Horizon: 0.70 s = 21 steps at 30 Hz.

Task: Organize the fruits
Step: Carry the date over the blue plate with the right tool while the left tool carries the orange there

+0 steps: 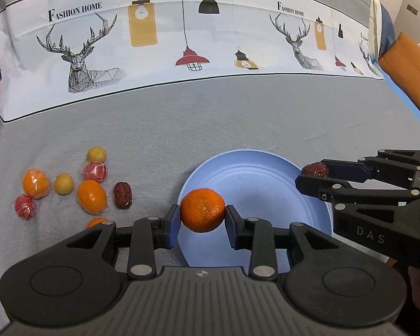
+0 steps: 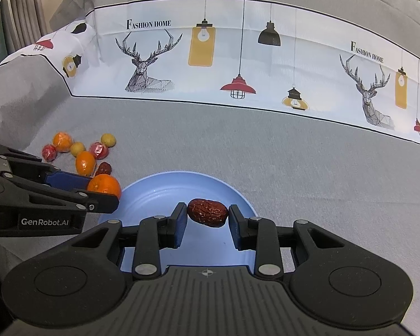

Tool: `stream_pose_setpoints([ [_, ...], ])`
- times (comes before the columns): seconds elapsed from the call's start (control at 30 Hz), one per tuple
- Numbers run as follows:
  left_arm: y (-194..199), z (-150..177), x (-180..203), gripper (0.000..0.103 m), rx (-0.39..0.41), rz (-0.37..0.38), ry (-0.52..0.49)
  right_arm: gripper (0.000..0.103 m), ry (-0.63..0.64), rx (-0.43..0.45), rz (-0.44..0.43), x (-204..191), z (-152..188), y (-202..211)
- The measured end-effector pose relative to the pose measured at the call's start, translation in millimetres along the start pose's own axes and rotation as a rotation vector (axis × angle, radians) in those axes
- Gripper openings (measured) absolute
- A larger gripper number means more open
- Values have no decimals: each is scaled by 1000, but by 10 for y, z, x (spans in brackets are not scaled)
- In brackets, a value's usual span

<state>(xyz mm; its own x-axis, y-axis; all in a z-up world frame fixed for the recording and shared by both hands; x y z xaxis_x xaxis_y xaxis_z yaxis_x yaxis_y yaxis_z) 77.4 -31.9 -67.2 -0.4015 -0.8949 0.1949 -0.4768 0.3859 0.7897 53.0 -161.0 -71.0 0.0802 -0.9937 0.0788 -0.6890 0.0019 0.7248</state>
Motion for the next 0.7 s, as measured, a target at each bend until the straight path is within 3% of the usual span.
stream_pose_setpoints([
  [0.7,-18,2,40,38,-1,29,-21,34,8,-25,8,-10,24,-19],
])
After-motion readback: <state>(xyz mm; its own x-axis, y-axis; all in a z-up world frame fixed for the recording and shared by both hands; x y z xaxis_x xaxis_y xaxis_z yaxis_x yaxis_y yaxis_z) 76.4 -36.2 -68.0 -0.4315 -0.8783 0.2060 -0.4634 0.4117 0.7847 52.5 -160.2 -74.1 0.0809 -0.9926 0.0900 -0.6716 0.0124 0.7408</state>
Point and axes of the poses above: each gripper's, at about its wrist camera, not at the fingertips, and y roughly against the way its jaws point, x to its right, z to its underside, the point moved 5 cm from there along -y, roughly the way its jaws point, and after that the axes turned 8 degrees about z, right-handed, at the moved point
